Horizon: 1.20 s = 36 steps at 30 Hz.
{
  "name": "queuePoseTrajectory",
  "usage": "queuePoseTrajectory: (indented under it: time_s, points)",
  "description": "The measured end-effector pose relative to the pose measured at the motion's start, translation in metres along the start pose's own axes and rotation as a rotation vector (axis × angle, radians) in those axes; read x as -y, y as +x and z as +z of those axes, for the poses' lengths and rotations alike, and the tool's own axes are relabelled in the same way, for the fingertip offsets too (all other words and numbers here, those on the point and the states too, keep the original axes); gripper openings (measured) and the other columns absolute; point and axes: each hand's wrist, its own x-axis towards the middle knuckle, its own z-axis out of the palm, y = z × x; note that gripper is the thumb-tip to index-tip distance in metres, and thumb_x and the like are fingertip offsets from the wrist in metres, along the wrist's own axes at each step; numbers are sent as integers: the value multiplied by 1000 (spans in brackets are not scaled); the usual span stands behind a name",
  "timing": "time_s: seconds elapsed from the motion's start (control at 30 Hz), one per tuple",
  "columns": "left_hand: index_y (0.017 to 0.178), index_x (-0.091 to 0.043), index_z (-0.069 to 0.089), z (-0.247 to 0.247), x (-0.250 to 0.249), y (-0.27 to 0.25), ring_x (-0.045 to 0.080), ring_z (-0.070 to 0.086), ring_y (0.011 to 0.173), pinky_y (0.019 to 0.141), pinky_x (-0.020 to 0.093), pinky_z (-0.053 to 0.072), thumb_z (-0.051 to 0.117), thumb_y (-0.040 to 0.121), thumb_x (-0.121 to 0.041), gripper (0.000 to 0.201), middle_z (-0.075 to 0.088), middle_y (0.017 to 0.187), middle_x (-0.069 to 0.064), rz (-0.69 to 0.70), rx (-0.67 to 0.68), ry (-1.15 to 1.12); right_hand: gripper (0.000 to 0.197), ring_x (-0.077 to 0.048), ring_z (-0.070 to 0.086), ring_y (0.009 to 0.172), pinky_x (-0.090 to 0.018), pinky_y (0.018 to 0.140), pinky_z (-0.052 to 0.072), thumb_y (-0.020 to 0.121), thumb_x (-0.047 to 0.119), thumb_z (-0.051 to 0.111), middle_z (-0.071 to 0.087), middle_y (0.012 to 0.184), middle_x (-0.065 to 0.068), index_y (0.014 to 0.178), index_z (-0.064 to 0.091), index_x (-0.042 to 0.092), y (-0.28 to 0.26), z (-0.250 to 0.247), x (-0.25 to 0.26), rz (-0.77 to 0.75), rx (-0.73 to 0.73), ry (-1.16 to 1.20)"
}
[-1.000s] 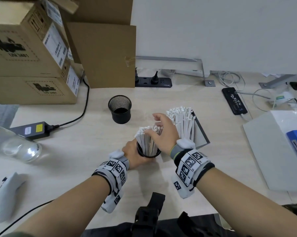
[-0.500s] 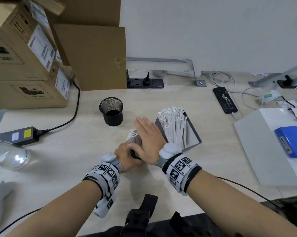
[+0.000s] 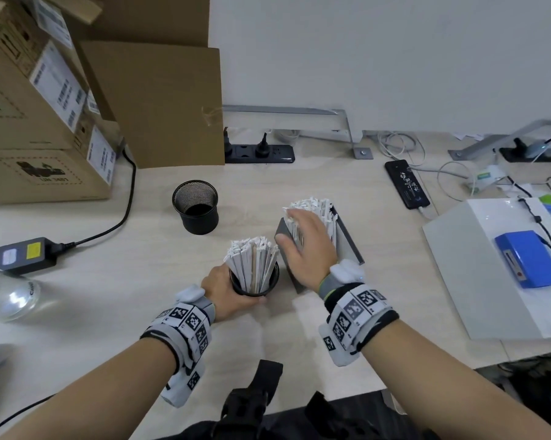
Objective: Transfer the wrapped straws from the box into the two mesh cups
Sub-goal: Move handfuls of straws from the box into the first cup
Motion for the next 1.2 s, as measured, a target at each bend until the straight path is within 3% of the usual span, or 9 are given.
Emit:
queuePoseTrajectory:
  time_s: [0.1, 0.23, 0.33, 0.5, 0.57, 0.7, 0.93, 1.03, 1.2]
  points:
    - [111, -33, 67, 0, 3, 2, 6, 70, 97, 85, 38, 59, 75, 38, -85, 90, 75, 100, -14, -19, 0, -8, 50, -20, 47, 124, -35, 107, 37, 89, 34, 58, 51, 133, -7, 131, 51, 10, 2, -14, -11, 130, -144, 45]
    - [110, -34, 67, 0, 4, 3, 6, 70, 98, 86, 38, 58, 76, 41, -84, 86, 75, 100, -14, -11, 18, -21, 54, -20, 44, 127, -30, 107, 34, 84, 30, 65, 46, 135, -6, 133, 46, 15, 0, -18, -27, 375, -195, 69]
    - [112, -33, 67, 0, 4, 3, 5, 70, 99, 88, 38, 58, 76, 40, -85, 89, 75, 102, -15, -9, 19, -27, 71, -23, 46, 128, -38, 107, 39, 77, 44, 66, 48, 138, -4, 136, 39, 17, -3, -11, -36, 516, -125, 53]
    - [111, -31, 68, 0, 3, 4, 4, 70, 96, 86, 35, 58, 78, 40, -82, 88, 75, 99, -15, -1, 10, -5, 97, -28, 34, 139, -38, 112, 31, 78, 38, 75, 35, 150, -11, 150, 17, 9, 7, -5, -34, 585, 12, -69]
    - [111, -29, 69, 1, 1, 3, 4, 70, 95, 85, 35, 59, 81, 42, -72, 82, 75, 99, -13, 5, 7, 8, 96, -32, 41, 132, -41, 107, 38, 73, 41, 79, 42, 143, -14, 145, 24, 10, 11, -4, -32, 646, 1, -101]
    - [112, -28, 69, 1, 0, 2, 5, 69, 97, 87, 35, 58, 81, 44, -69, 81, 75, 100, -13, 4, 0, 5, 76, -28, 59, 107, -35, 88, 49, 68, 46, 81, 60, 118, -7, 124, 43, 13, 11, -4, -37, 680, 2, -90]
    - [109, -31, 69, 1, 2, 3, 4, 70, 95, 85, 35, 59, 82, 45, -69, 76, 75, 98, -14, -7, -1, 5, 53, -21, 63, 84, -28, 72, 50, 67, 50, 79, 65, 94, 0, 102, 56, 18, 9, -6, -36, 667, 18, -92]
    - [110, -32, 68, 1, 4, 3, 5, 70, 95, 85, 36, 59, 82, 45, -70, 76, 75, 98, -14, -3, -4, 14, 58, -22, 66, 87, -33, 78, 55, 64, 56, 77, 67, 95, -2, 102, 63, 15, 8, -8, -34, 647, 10, -79]
    - [110, -32, 68, 1, 1, 3, 6, 70, 95, 85, 36, 59, 82, 46, -69, 75, 75, 98, -14, 4, -8, 21, 53, -23, 63, 95, -26, 77, 43, 74, 52, 74, 65, 100, 2, 113, 61, 19, 7, -21, -28, 664, -98, 54]
